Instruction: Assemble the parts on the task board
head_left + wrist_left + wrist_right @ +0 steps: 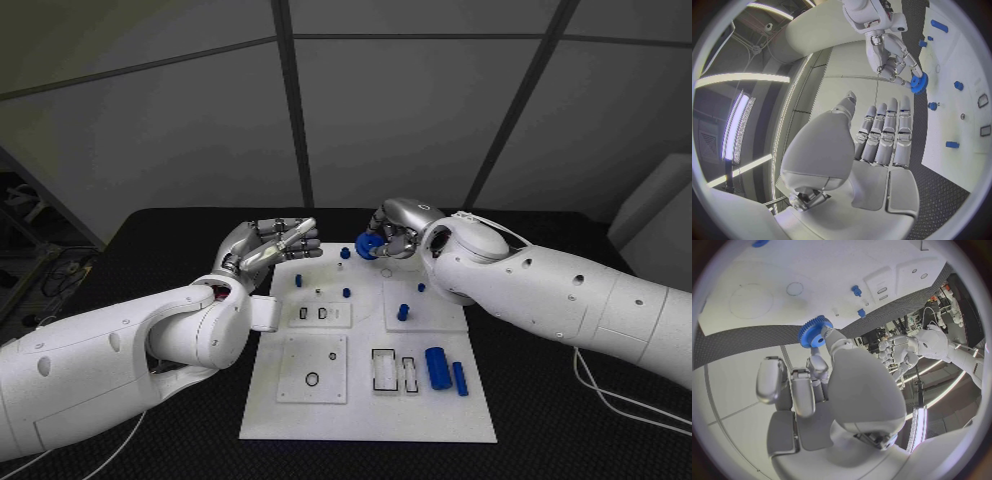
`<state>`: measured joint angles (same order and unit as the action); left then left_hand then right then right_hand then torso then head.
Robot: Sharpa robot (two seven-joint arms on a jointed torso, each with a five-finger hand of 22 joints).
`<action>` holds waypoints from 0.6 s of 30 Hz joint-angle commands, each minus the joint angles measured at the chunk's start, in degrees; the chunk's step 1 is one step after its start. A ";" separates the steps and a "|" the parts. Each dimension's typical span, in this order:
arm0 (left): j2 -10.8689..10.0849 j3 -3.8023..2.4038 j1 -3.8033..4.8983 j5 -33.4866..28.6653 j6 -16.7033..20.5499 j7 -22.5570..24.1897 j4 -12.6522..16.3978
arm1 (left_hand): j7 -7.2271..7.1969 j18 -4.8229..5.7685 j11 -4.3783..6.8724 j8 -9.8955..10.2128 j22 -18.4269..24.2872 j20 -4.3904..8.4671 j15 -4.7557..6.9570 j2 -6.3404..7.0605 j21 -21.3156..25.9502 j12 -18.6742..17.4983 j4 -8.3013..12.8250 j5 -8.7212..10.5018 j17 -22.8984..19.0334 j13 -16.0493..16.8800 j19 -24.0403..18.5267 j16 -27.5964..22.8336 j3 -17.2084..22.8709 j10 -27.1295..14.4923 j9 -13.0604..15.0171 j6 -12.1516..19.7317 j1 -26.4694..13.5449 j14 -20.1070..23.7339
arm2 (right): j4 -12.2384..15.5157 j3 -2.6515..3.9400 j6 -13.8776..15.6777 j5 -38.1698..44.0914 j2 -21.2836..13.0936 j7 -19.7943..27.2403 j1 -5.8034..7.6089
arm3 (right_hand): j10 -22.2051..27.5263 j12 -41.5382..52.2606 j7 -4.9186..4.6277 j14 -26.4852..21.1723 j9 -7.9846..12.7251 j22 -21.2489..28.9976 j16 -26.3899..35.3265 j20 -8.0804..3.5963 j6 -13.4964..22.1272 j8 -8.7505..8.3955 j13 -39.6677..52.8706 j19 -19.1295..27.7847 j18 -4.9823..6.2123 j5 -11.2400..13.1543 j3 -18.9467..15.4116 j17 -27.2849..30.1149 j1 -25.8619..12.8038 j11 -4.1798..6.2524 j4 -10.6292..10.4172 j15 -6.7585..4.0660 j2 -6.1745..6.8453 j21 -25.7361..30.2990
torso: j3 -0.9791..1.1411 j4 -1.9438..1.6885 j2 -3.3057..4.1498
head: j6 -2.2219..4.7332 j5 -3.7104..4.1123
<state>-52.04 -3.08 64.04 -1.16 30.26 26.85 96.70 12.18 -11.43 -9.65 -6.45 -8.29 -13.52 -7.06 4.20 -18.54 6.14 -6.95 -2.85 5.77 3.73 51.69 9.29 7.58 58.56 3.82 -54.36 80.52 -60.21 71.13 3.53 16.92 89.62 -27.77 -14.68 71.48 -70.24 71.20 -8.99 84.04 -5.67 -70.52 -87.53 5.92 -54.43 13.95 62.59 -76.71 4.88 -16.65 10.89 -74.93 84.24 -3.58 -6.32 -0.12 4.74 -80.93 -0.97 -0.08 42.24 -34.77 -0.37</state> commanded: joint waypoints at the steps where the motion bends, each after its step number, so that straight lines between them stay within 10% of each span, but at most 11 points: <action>1: 0.16 -0.05 0.08 0.48 -0.75 0.17 0.00 | 0.32 1.05 -0.16 0.39 0.08 0.03 -0.38 -0.53 0.19 -0.18 0.27 0.14 -0.09 -0.05 0.32 -0.20 0.12 -0.14 -0.06 0.06 0.06 0.12 | -0.74 -0.15 1.09 2.47 1.44 0.93 0.12 | -0.28 0.13 0.59 4.60 -0.08 -0.08 -0.34 -0.02 -0.65 -0.11 -0.03 -0.43 -0.86 -0.17 0.43 -8.53 -0.06 0.07 0.07 -0.39 0.15 -0.31 | -0.01 -0.02 0.06 | -0.04 -0.09; 18: 0.59 -0.06 0.09 0.48 -0.64 0.19 -0.15 | 0.33 1.05 -0.16 0.42 0.09 0.03 -0.38 -0.59 0.20 -0.21 0.31 0.14 -0.09 -0.04 0.33 -0.24 0.14 -0.13 -0.06 0.04 0.07 0.11 | -4.10 -0.87 -2.25 2.90 6.54 1.50 0.03 | 0.17 -0.28 0.36 4.66 0.18 -0.23 -0.43 0.02 -0.25 -0.58 -0.41 -0.50 -0.90 0.13 1.14 -8.81 -0.31 -0.11 0.03 -0.27 0.51 -0.38 | 0.04 -0.01 0.04 | -0.42 -0.22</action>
<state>-51.53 -3.09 64.05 -1.16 30.25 26.82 96.51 12.18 -11.43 -9.65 -6.22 -8.27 -13.52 -7.06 4.20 -18.54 6.14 -6.95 -2.85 5.78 3.73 51.69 9.31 7.58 58.56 3.82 -54.36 80.53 -60.21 67.20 2.65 15.99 91.78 -21.34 -13.84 71.41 -70.23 71.20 -8.90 84.04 -5.34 -70.73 -87.73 5.92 -54.36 13.40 62.20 -76.71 4.88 -16.60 11.76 -74.94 83.99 -3.58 -6.24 -0.11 4.99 -80.93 -0.97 -0.12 42.34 -35.14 -0.57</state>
